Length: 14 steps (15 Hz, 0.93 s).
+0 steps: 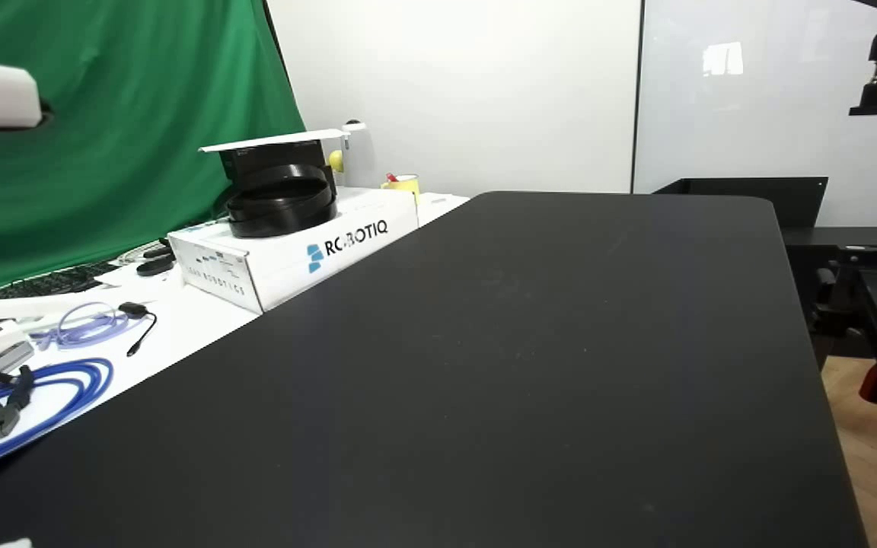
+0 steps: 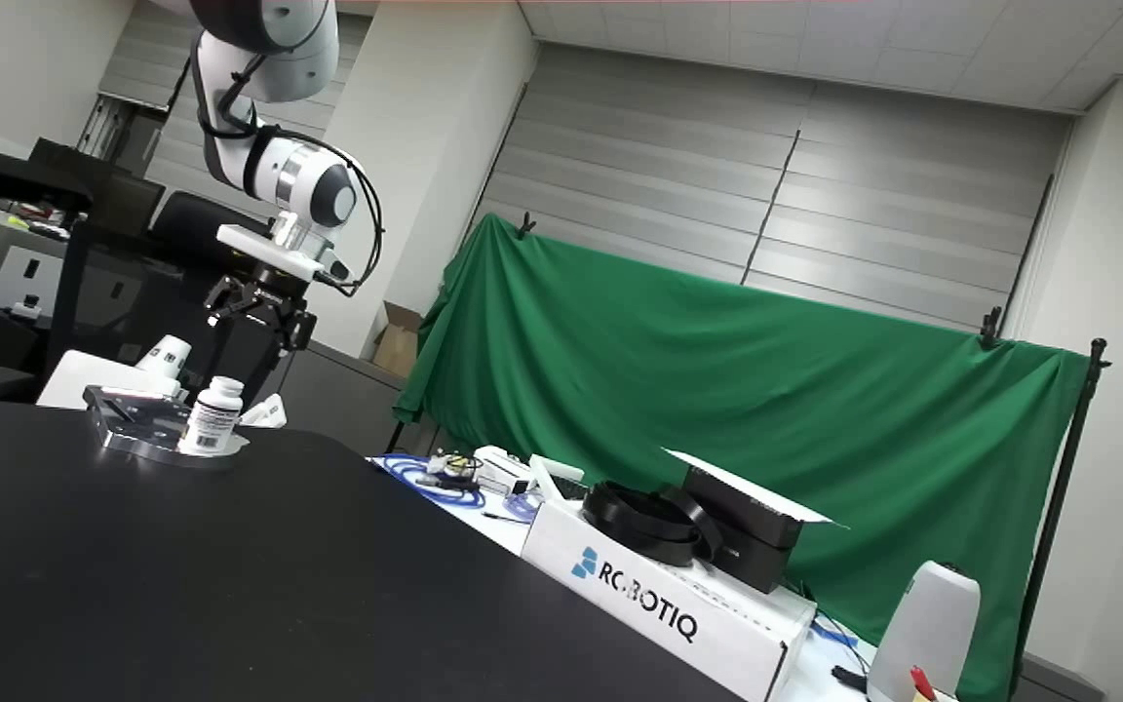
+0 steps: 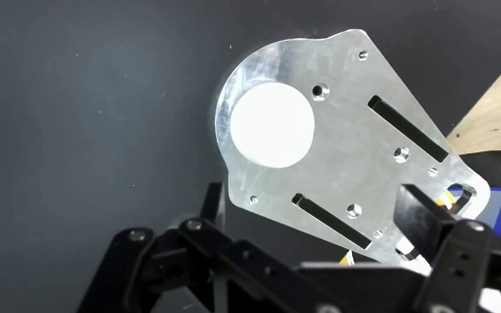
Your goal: Move the white bottle from the scale to the middle of the table
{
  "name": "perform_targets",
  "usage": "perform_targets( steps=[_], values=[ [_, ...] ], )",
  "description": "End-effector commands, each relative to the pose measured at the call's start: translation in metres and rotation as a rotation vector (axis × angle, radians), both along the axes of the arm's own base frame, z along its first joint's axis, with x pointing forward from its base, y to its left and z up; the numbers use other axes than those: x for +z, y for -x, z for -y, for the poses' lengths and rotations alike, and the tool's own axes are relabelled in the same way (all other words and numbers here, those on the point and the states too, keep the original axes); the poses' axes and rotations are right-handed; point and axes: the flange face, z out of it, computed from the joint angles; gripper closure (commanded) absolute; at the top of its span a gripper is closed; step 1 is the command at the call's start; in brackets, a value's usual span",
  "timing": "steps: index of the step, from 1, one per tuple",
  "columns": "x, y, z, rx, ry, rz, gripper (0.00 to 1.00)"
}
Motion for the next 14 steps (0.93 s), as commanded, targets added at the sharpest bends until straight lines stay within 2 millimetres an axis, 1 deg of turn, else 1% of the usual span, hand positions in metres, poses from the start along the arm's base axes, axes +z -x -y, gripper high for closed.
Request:
perform_targets(
  steps=[1,5,8,14],
  values=[
    [0.0,0.0,0.0,0.0,0.0,0.0,0.0],
    [0.0,0.0,0.0,0.0,0.0,0.0,0.0],
    [-0.006,0.0,0.004,-0.009,0.033,-0.001,0.0],
    [-0.017,0.002,0.009,-0.013,0.037,-0.016,0.0]
  ],
)
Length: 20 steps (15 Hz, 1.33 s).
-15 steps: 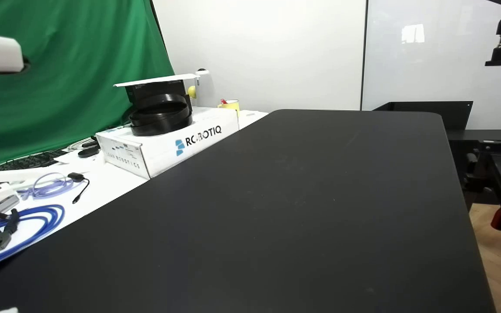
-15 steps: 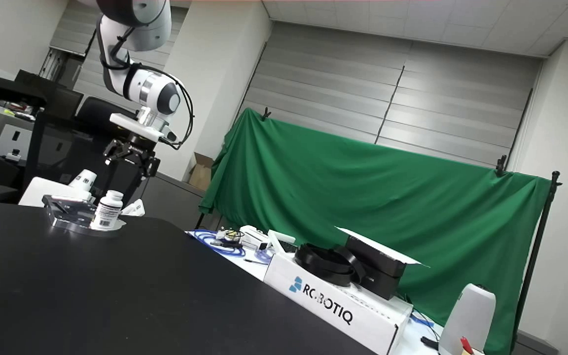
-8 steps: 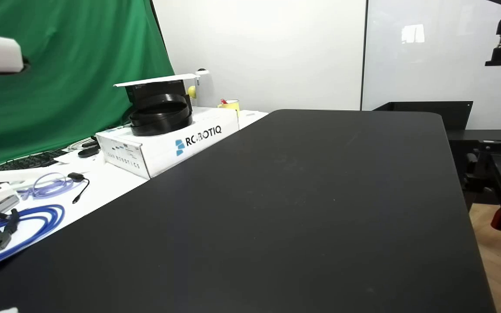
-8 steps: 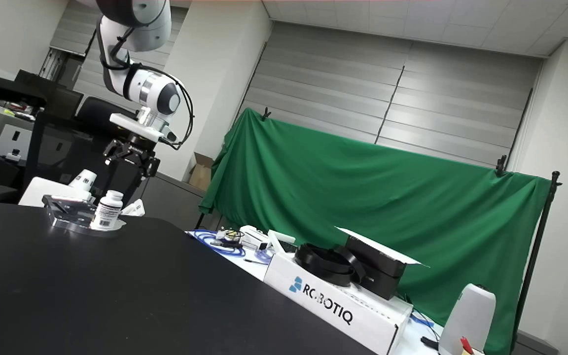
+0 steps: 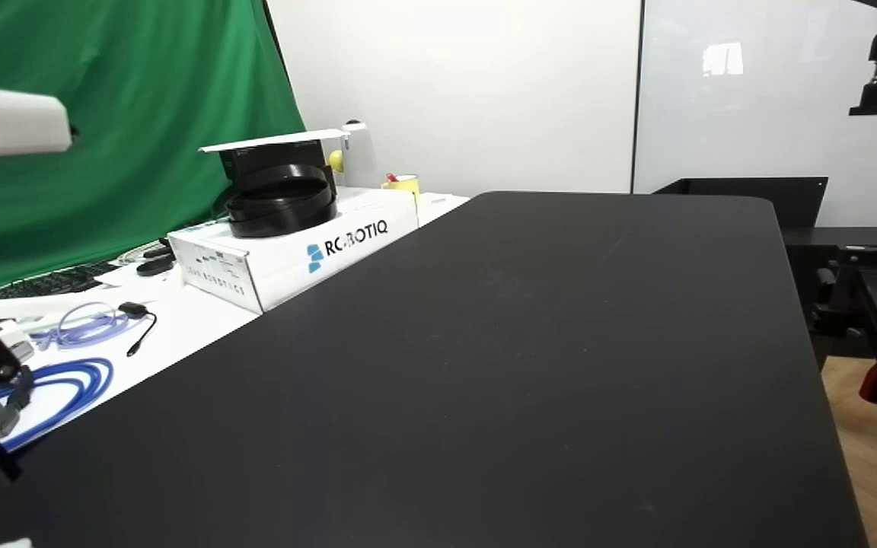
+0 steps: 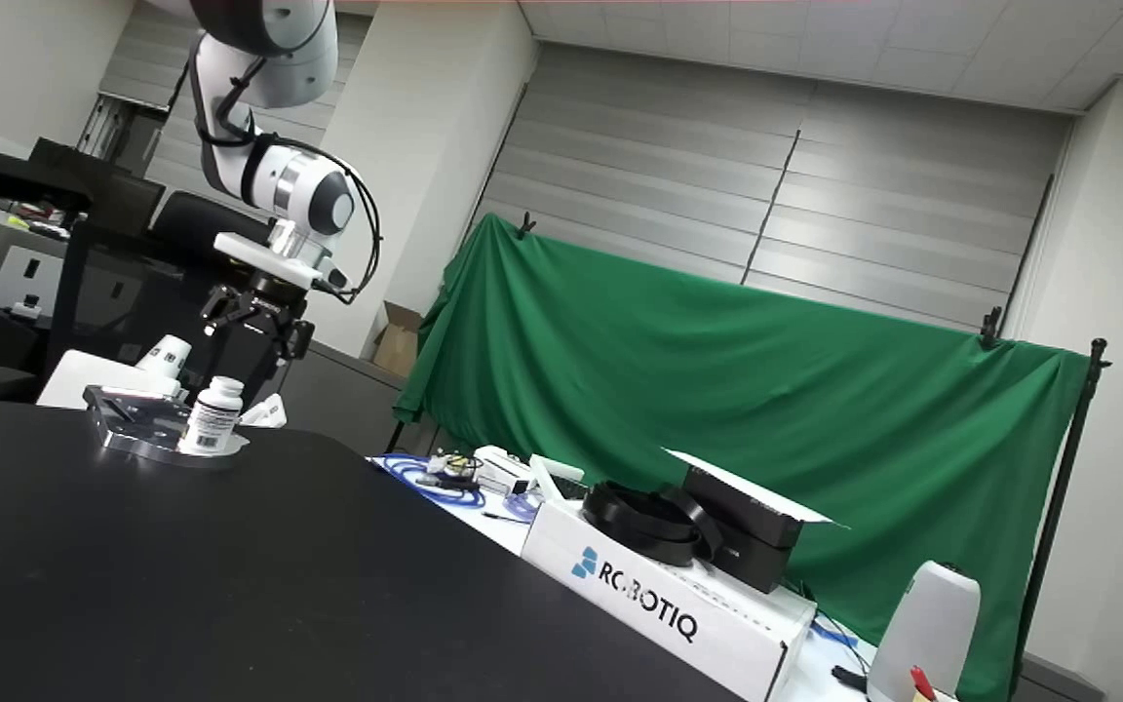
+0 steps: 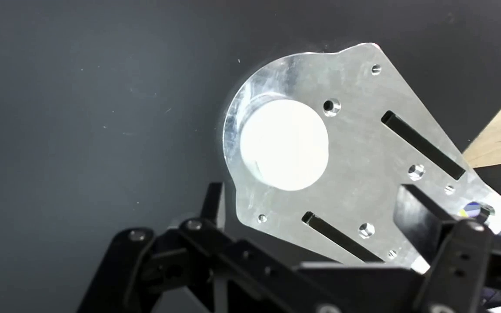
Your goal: Move the white bottle from the scale to the middle of the table
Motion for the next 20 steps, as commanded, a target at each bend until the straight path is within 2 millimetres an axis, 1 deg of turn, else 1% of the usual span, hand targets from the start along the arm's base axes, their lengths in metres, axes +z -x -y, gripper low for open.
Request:
perform_targets(
  steps=[1,8,9,10,16,17,18,20],
  values=[
    [-0.005,0.002,0.005,-0.016,0.016,-0.005,0.0],
    [-0.02,0.005,0.008,-0.006,0.026,-0.009,0.0],
    [-0.022,0.006,0.008,-0.005,0.023,-0.007,0.25],
    [-0.024,0.006,0.009,-0.006,0.022,-0.009,0.25],
    [-0.029,0.006,0.013,-0.017,0.036,-0.02,0.69],
    [-0.028,0.005,0.014,-0.02,0.038,-0.02,0.74],
    [-0.027,0.004,0.016,-0.024,0.044,-0.022,0.78],
    [-0.024,0.003,0.019,-0.03,0.045,-0.022,0.78]
  ],
)
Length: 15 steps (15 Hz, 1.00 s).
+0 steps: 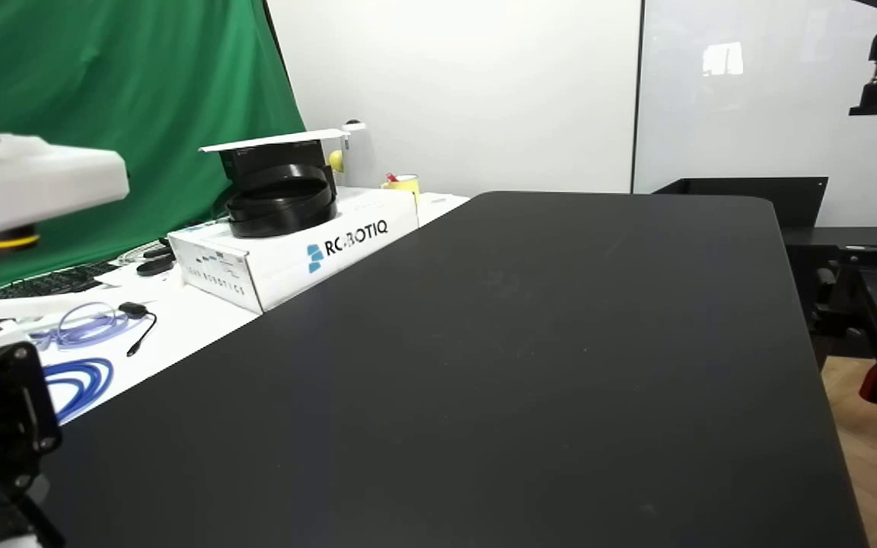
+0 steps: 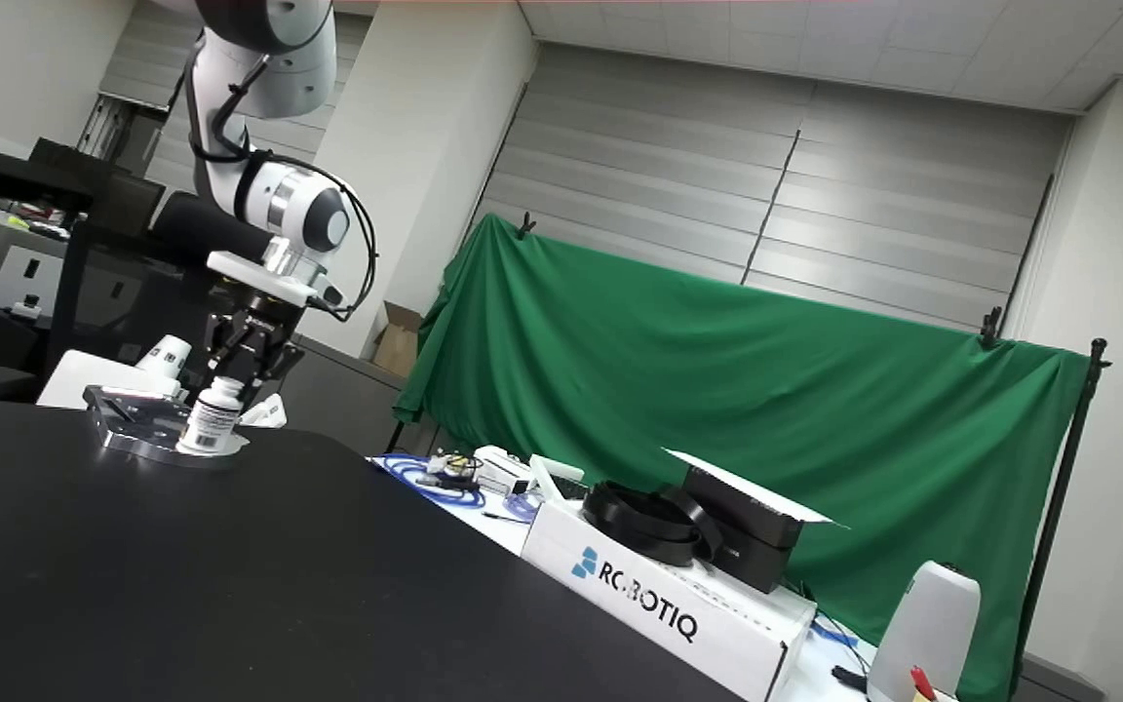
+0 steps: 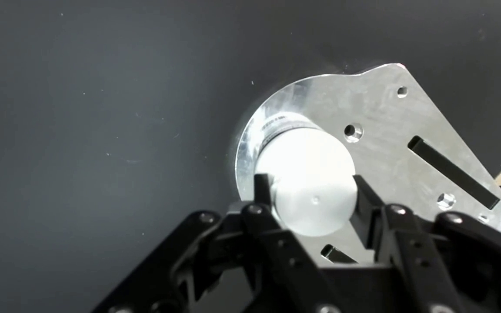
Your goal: Move the white bottle from the scale to the middle of the table
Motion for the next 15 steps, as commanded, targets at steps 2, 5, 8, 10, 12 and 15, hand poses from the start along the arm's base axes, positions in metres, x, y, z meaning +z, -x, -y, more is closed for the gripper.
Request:
perform_targets(
  steps=[2,5,8,10,12,15],
  values=[
    [0.011,-0.002,0.011,-0.03,0.025,0.006,0.78],
    [0.023,-0.006,0.015,-0.048,0.024,0.027,0.78],
    [0.038,-0.007,0.02,-0.058,0.016,0.048,0.78],
    [0.048,-0.007,0.025,-0.071,0.02,0.068,0.78],
    [0.058,-0.006,0.038,-0.095,0.038,0.088,0.78],
    [0.071,-0.002,0.065,-0.148,0.07,0.116,0.78]
  ],
)
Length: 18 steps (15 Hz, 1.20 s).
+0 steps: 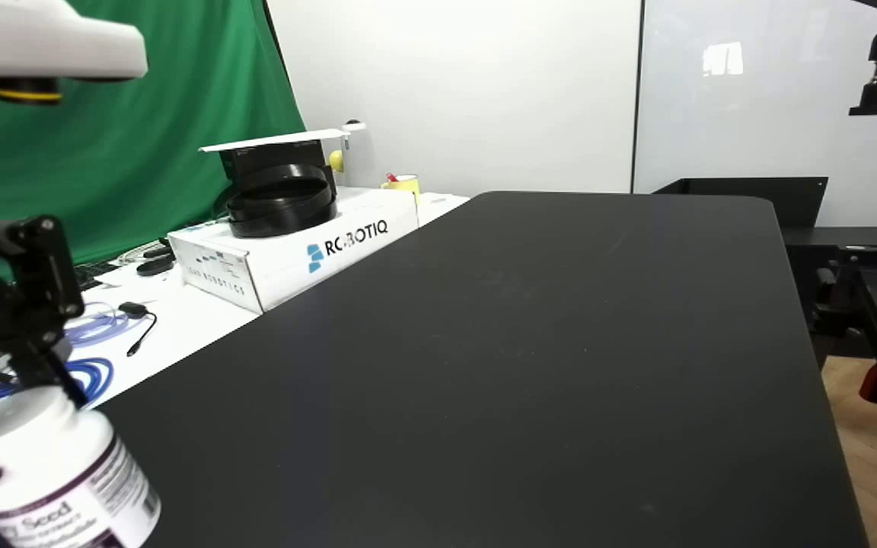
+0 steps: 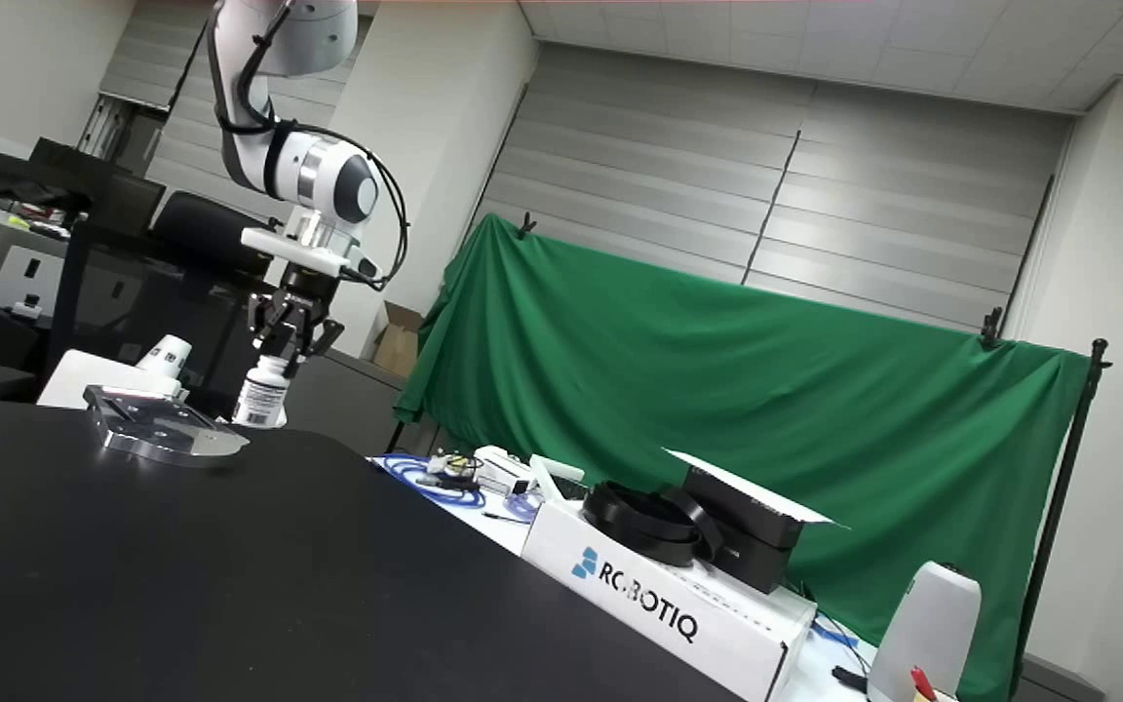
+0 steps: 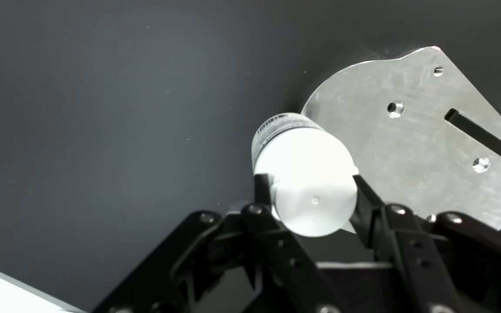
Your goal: Move the white bottle from the scale to the middle of the table
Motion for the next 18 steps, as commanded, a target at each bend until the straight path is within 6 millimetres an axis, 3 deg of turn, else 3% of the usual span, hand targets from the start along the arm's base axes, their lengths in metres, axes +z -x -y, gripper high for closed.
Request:
perform_targets(
  steps=[1,10,14,18],
  values=[
    [0.021,0.014,0.041,-0.096,0.048,0.042,0.78],
    [0.044,0.054,0.157,-0.33,0.09,0.102,0.78],
    [0.035,0.096,0.198,-0.409,0.107,0.084,0.78],
    [0.013,0.149,0.21,-0.44,0.117,0.048,0.78]
  ],
)
